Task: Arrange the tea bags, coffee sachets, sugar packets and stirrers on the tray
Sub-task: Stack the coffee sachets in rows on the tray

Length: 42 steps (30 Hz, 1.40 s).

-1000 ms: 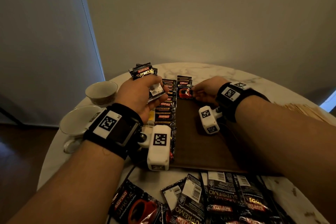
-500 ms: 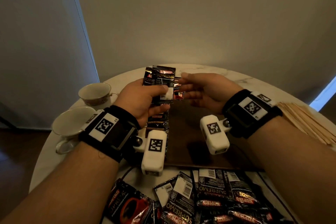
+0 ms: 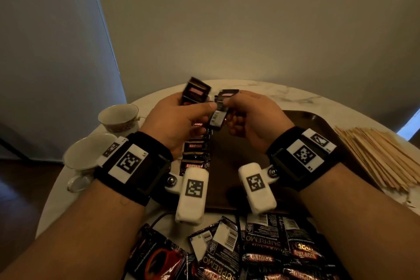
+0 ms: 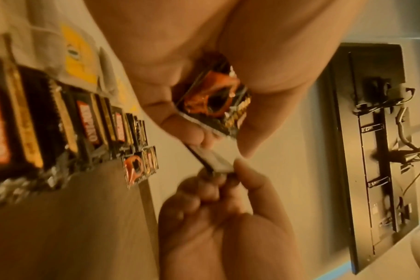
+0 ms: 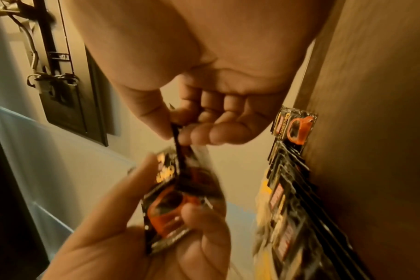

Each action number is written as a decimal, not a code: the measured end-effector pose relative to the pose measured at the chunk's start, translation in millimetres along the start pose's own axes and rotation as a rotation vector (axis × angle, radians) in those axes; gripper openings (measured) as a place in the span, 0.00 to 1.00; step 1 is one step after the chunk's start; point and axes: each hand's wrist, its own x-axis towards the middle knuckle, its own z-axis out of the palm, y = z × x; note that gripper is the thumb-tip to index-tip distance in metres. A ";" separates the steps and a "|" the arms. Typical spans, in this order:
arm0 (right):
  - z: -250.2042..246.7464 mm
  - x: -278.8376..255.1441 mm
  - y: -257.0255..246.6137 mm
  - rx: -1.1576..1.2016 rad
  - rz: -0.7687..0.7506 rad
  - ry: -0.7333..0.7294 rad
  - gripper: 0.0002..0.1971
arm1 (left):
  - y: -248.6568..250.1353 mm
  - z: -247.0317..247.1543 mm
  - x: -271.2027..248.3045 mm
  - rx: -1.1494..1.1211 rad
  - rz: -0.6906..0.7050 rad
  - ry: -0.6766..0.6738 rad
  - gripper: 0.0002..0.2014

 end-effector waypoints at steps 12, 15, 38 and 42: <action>-3.5 8.6 15.2 0.066 -0.076 -0.070 0.26 | -5.2 -1.0 0.0 -0.051 -0.021 -0.061 0.18; -7.4 7.7 14.1 0.140 -0.002 -0.137 0.24 | -5.4 -0.9 -0.5 -0.035 -0.027 -0.078 0.20; -24.0 18.8 19.2 0.105 0.072 0.241 0.05 | -4.5 -6.0 8.0 -0.257 -0.077 0.160 0.06; -38.7 44.3 19.8 0.063 0.198 0.387 0.05 | -0.5 -10.6 10.5 -0.351 -0.079 0.199 0.03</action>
